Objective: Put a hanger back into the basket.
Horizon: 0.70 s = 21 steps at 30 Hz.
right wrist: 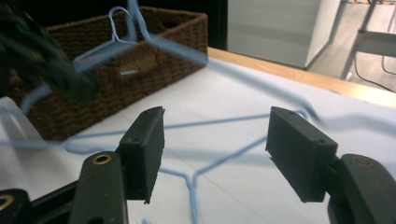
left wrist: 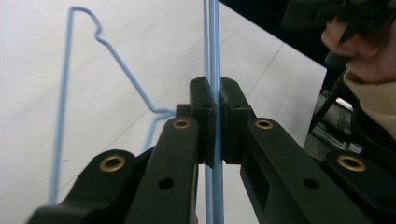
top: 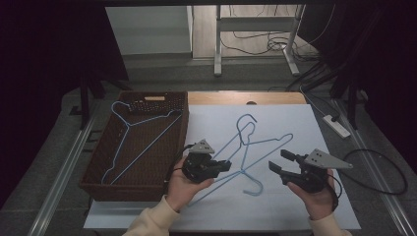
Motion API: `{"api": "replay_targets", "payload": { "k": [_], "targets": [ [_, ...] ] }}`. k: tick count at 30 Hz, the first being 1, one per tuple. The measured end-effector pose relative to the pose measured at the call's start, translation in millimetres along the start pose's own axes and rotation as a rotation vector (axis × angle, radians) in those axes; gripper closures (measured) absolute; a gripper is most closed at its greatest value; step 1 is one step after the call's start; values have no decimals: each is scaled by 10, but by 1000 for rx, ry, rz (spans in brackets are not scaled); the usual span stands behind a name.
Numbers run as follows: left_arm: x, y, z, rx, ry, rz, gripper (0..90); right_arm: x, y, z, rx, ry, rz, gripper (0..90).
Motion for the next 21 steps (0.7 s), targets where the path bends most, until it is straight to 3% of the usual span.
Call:
{"api": "replay_targets", "payload": {
  "k": [8,14,21],
  "targets": [
    [353,111,-101,11,-66,-17,857,-70,-131,211,-8,60,26,357],
    [629,153,-157,-16,-112,-19,857,-85,-212,283,-14,81,41,346],
    [935,240,-182,-34,-156,-63,857,-109,-244,332,-20,104,43,346]
  ]
}}
Point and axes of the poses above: each handheld gripper's, and its own axes: x roughly backward along the jaws, z roughly out of its underside, y roughly to its left, the point moved 5 cm from there along -x, roughly forward along the jaws, and after that the axes turned 2 degrees about z, right-handed, at the moved point
